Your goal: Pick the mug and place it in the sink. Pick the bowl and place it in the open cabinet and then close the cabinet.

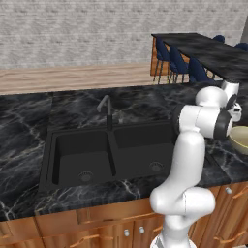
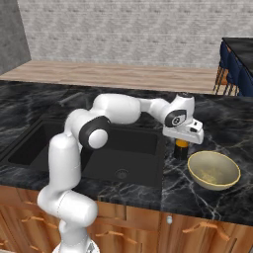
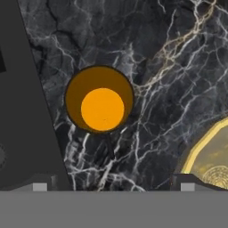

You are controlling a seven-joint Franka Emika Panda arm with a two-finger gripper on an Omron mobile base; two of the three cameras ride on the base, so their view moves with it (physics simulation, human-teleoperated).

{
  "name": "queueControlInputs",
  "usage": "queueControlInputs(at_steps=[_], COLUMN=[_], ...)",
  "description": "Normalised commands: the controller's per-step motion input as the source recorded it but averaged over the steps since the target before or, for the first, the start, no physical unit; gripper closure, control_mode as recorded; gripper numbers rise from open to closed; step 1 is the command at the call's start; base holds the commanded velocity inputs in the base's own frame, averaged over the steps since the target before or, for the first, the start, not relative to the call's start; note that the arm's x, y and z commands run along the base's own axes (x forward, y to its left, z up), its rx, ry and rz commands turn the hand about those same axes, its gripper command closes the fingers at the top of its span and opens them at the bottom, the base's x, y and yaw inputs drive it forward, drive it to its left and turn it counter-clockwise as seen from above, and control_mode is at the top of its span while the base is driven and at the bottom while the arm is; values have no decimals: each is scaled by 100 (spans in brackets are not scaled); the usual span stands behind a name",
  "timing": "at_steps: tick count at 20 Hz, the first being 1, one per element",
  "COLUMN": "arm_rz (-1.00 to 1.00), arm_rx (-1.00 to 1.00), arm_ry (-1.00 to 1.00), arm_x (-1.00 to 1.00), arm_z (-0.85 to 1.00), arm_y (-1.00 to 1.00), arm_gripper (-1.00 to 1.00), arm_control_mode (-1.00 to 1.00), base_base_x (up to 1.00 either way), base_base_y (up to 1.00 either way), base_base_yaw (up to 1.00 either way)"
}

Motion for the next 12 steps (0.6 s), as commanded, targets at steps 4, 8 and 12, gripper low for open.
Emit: queueControlInputs(at_steps=[4, 8, 12], arm_rz=[-6, -2, 0], arm_rx=[-2, 0, 0], arm_ry=[0, 0, 0], arm_x=[26, 9, 0], arm_z=[-37, -16, -19], arm_y=[0, 0, 0], arm_gripper=[-100, -100, -100], arm_control_mode=[-100, -100, -100], base_base_x=[0, 0, 0], base_base_y=[0, 0, 0], base_base_yaw=[0, 0, 0])
